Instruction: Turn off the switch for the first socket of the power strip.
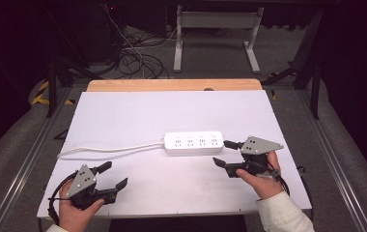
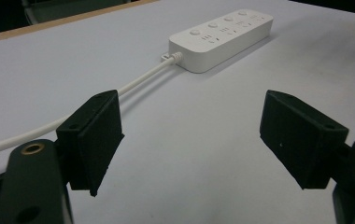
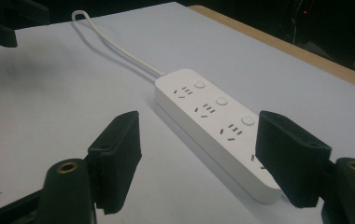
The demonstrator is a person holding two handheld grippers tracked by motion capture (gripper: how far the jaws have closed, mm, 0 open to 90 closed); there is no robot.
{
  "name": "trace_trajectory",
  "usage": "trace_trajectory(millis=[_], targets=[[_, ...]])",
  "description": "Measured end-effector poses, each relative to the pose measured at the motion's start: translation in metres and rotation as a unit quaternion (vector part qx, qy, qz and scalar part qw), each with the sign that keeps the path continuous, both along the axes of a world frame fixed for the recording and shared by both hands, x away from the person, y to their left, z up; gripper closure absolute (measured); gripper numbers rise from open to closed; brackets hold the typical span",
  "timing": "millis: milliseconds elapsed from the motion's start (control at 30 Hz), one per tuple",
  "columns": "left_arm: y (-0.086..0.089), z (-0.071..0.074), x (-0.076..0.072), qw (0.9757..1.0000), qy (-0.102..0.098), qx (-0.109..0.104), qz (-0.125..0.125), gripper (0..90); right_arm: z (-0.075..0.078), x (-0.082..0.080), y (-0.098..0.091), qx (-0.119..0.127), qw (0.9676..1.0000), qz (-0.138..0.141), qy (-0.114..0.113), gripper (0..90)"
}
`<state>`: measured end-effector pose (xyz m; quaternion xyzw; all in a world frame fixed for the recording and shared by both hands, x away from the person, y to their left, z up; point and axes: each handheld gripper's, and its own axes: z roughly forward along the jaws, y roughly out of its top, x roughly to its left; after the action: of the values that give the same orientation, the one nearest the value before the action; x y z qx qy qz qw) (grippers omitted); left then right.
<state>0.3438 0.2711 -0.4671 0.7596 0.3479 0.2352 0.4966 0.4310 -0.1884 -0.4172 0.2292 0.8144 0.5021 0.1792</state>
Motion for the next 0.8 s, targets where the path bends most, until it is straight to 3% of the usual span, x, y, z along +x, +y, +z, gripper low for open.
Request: trace_trajectory(millis=[467,800], targets=[[0.001,0.000,0.000,1.0000,-0.004,0.002,-0.001,21.5,0.010,0.016,0.035,-0.017,0.9994,0.030,0.000,31.0],[0.001,0.000,0.000,1.0000,-0.004,0.003,-0.001,21.5,0.009,0.022,0.044,-0.013,0.9993,0.033,0.010,29.4]])
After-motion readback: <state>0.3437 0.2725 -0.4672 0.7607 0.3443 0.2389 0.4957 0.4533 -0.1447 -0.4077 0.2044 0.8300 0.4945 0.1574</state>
